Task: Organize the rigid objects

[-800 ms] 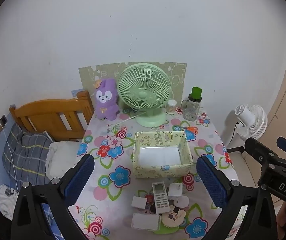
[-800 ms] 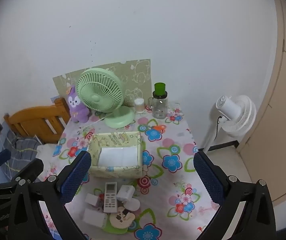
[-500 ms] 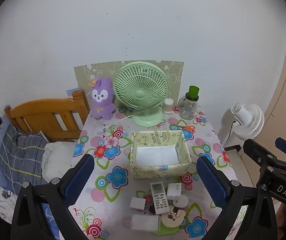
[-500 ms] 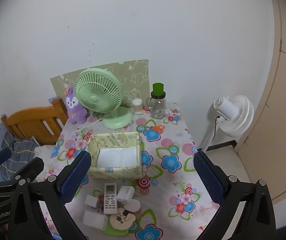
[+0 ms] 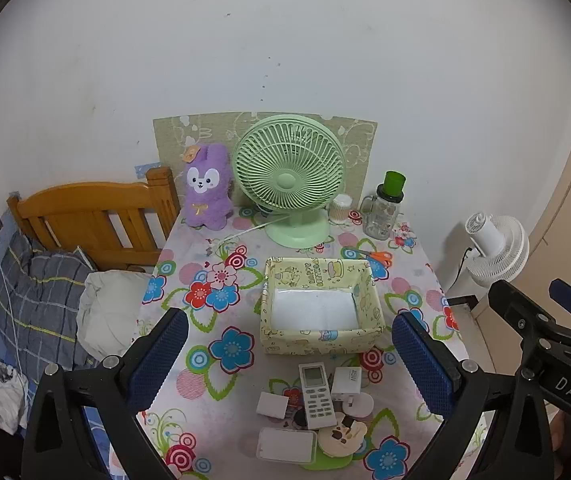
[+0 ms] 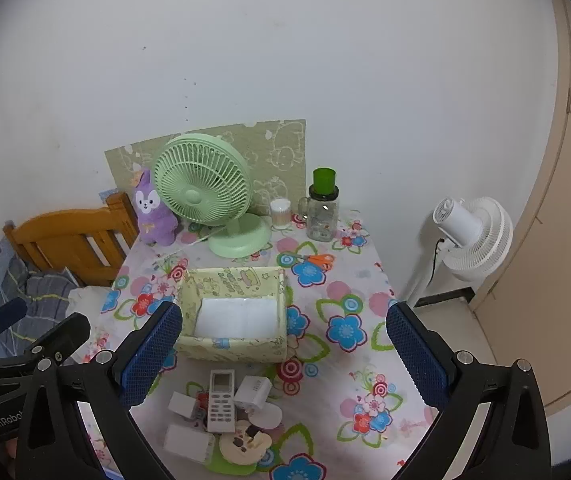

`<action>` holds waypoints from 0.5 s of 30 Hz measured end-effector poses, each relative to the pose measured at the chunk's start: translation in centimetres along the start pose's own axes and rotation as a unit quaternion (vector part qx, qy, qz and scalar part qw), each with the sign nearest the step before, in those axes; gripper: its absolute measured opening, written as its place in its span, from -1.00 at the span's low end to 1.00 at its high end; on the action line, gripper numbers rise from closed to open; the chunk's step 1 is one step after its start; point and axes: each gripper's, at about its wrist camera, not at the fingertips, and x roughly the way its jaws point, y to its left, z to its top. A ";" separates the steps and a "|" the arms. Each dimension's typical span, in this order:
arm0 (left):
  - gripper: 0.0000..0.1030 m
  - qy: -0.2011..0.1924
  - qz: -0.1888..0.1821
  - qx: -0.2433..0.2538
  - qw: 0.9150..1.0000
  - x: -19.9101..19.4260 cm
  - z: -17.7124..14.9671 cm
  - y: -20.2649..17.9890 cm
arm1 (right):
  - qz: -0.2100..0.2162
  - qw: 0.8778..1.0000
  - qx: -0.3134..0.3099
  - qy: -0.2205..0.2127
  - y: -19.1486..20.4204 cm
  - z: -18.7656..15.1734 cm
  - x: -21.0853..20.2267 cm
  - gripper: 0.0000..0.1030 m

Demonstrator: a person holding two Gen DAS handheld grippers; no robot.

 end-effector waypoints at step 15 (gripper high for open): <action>1.00 -0.008 -0.008 0.009 1.000 -0.1 0.0 -0.3 | -0.013 1.000 -0.008 -0.004 0.1 -0.2 -0.2 1.00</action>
